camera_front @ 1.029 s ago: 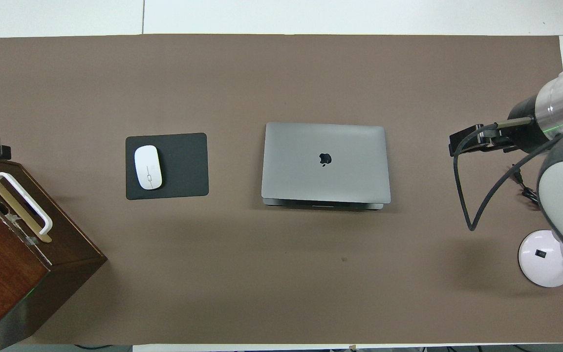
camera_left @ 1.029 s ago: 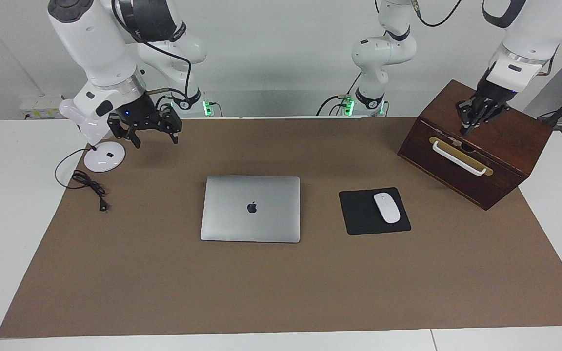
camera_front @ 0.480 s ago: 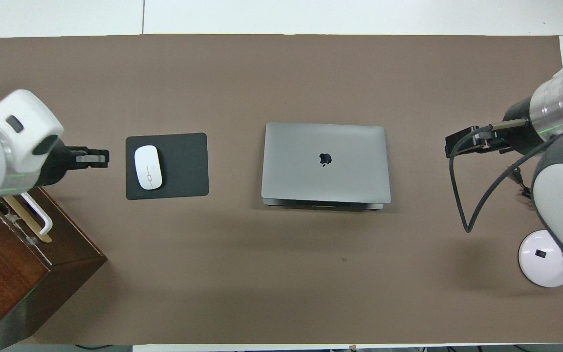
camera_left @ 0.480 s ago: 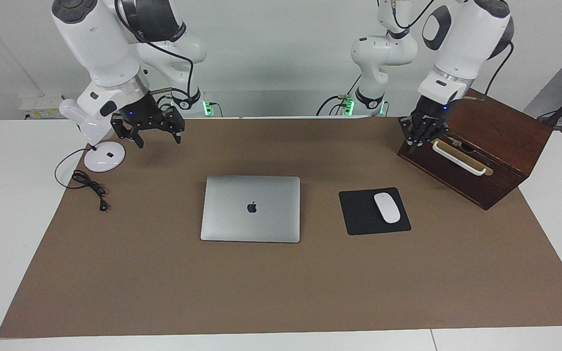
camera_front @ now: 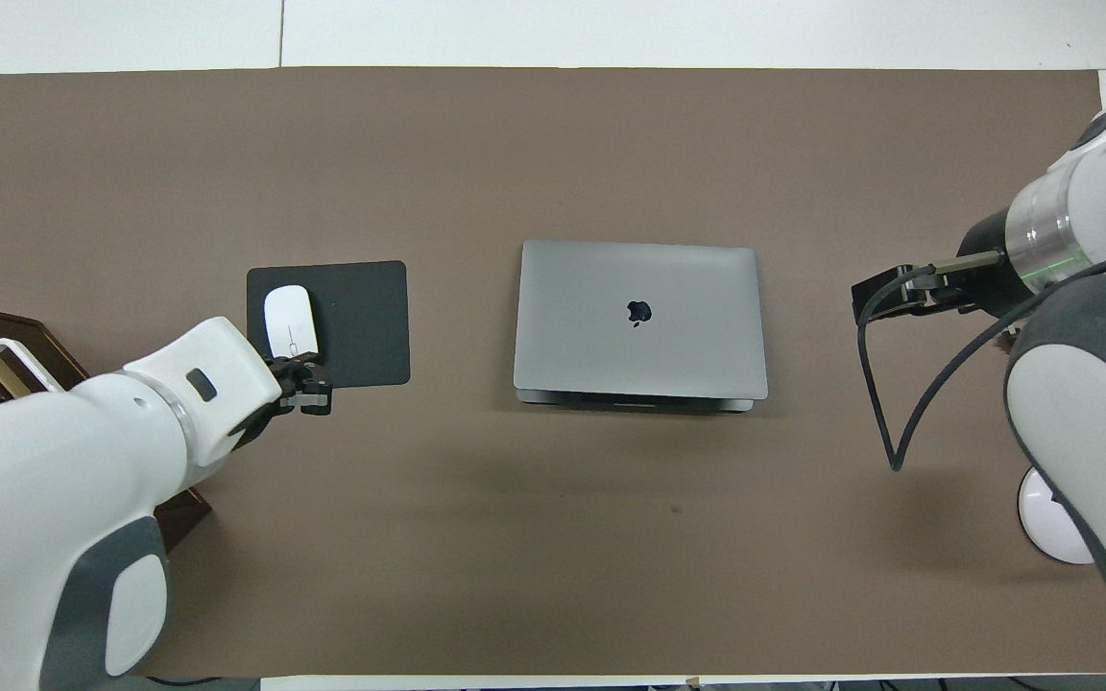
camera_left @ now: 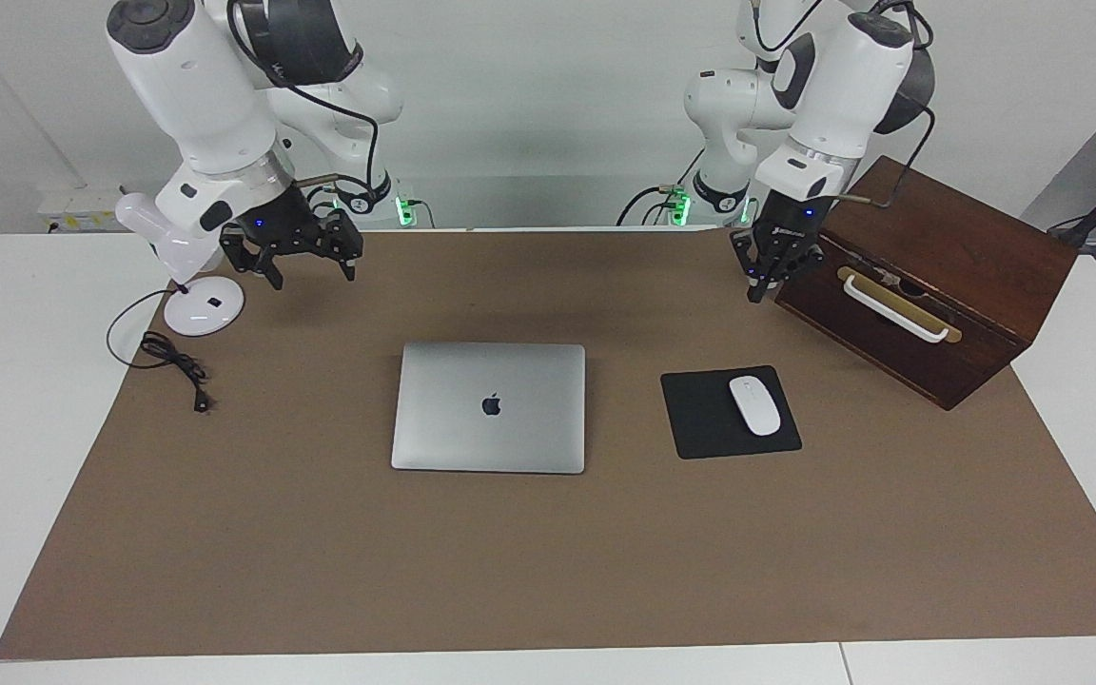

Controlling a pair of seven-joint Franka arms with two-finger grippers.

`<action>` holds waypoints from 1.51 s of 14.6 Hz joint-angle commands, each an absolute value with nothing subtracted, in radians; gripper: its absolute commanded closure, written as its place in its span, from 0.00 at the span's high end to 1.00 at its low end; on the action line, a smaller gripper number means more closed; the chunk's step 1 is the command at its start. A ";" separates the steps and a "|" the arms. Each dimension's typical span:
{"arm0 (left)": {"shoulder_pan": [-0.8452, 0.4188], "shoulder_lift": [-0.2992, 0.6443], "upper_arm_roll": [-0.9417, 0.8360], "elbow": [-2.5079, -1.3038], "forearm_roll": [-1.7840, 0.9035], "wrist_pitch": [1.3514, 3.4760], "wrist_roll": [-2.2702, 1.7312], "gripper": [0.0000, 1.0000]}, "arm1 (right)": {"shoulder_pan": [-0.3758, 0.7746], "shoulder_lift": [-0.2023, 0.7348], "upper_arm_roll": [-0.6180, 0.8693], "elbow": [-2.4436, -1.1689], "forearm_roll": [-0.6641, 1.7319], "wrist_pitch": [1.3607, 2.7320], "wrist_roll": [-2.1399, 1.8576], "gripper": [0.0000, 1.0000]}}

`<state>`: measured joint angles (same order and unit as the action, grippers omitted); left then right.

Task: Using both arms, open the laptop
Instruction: 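Move the left gripper to the laptop's near edge while the right gripper approaches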

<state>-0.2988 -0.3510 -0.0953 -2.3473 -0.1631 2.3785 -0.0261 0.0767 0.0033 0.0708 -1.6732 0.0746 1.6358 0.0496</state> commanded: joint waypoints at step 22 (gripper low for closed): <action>-0.637 0.152 -0.078 -2.629 -0.225 3.504 -0.031 0.00 | 0.150 -0.081 0.071 -1.875 0.094 1.715 0.044 1.00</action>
